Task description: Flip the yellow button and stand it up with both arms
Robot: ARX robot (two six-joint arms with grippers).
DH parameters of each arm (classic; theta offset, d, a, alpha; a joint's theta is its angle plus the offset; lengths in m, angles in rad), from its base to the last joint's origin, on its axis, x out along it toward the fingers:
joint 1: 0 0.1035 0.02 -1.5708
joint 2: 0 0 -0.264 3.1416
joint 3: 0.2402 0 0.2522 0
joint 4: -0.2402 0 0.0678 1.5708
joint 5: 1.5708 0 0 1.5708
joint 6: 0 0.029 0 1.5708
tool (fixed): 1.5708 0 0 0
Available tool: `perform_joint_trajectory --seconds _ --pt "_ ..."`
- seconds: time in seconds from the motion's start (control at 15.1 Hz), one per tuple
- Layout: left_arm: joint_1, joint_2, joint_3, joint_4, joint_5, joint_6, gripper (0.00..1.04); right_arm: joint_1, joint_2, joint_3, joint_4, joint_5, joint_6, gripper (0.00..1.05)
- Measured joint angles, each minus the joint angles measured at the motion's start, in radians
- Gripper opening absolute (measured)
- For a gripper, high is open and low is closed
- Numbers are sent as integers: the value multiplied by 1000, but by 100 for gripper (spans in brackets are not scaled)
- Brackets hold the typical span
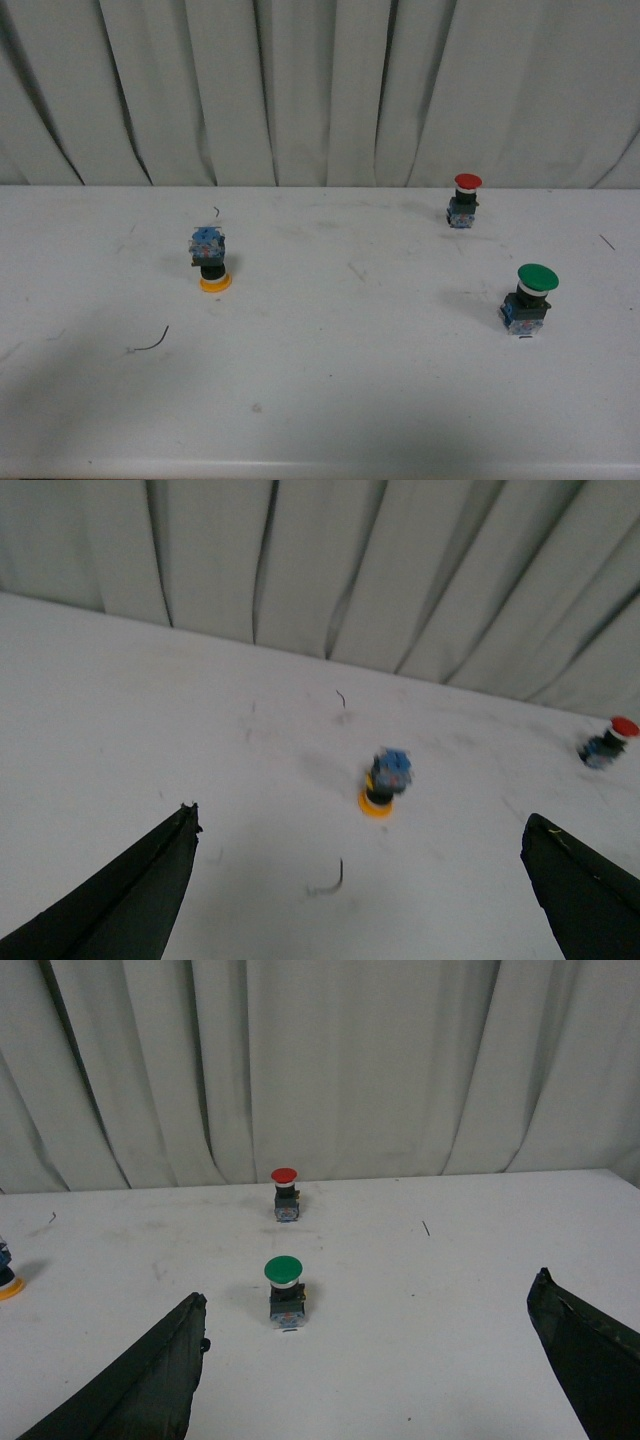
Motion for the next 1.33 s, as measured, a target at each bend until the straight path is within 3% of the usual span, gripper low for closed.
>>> perform_joint_trajectory --seconds 0.07,0.13,0.46,0.86,1.33 --pt "-34 185 87 133 -69 8 98 0 0 0 0 0 0 98" --pt "-124 567 306 230 -198 38 98 0 0 0 0 0 0 98" --pt "-200 990 608 119 -279 47 98 0 0 0 0 0 0 98" --pt "-248 1198 928 -109 -242 29 98 0 0 0 0 0 0 98" --pt "-266 1307 1045 -345 -181 35 98 0 0 0 0 0 0 98"
